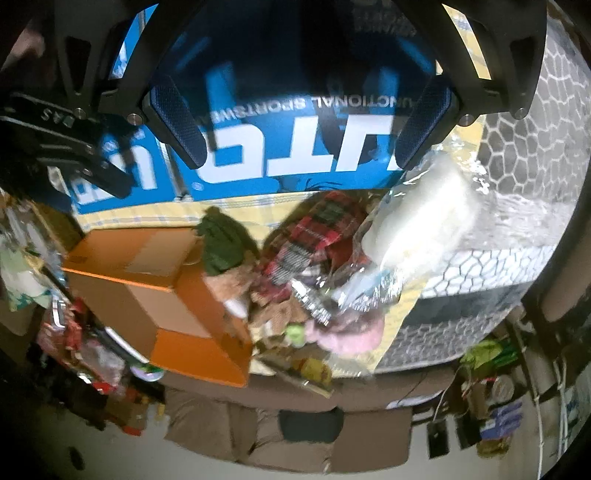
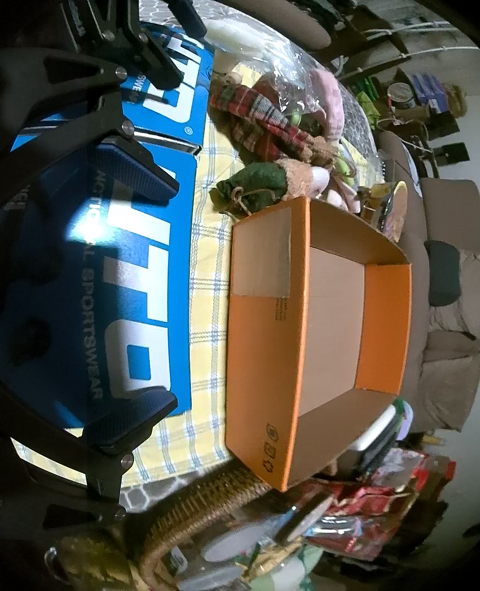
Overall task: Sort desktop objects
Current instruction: 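Move the left tool toward the UFO noodle bowl beside the orange box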
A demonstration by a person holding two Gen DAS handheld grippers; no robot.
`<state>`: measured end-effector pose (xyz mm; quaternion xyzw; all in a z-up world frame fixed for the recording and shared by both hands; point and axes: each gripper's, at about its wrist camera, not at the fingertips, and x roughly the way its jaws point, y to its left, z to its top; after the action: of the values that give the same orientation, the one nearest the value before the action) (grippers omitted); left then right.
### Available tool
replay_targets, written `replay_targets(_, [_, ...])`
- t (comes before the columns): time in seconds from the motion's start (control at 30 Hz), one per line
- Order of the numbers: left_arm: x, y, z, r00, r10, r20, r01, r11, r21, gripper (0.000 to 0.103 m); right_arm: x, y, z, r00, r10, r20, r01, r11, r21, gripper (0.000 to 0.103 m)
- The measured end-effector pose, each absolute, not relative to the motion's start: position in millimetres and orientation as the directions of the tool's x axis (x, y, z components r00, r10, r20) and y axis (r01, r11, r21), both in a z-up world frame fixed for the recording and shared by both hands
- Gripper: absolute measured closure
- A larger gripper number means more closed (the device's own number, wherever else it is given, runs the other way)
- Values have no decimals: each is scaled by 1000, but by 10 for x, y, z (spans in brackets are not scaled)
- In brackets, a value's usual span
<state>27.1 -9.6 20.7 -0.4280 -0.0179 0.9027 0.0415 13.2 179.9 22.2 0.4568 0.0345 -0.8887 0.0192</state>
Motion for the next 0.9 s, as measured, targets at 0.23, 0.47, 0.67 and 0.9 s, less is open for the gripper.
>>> replay_targets(0.23, [664,-154,578,-684,101,-723,-115,-993,-30,0,373,1804,568,-647,-44,-762,92,-996,-21,0])
replay_targets(0.47, [697,-338,1083,-739,55,-672,-96,-995,24,0,472,1726,968,-673,-91,-734,144,-989,-9,0])
replay_targets(0.67, [602,-427,1351,-769,12,-639,-50,-998,42,0,425,1610,1245,-690,-106,-716,154,-988,-2,0])
replay_targets(0.9, [469,-443,1494,-775,-6,-632,-38,-998,55,0,350,1519,1427,-696,-114,-709,160,-987,3,0])
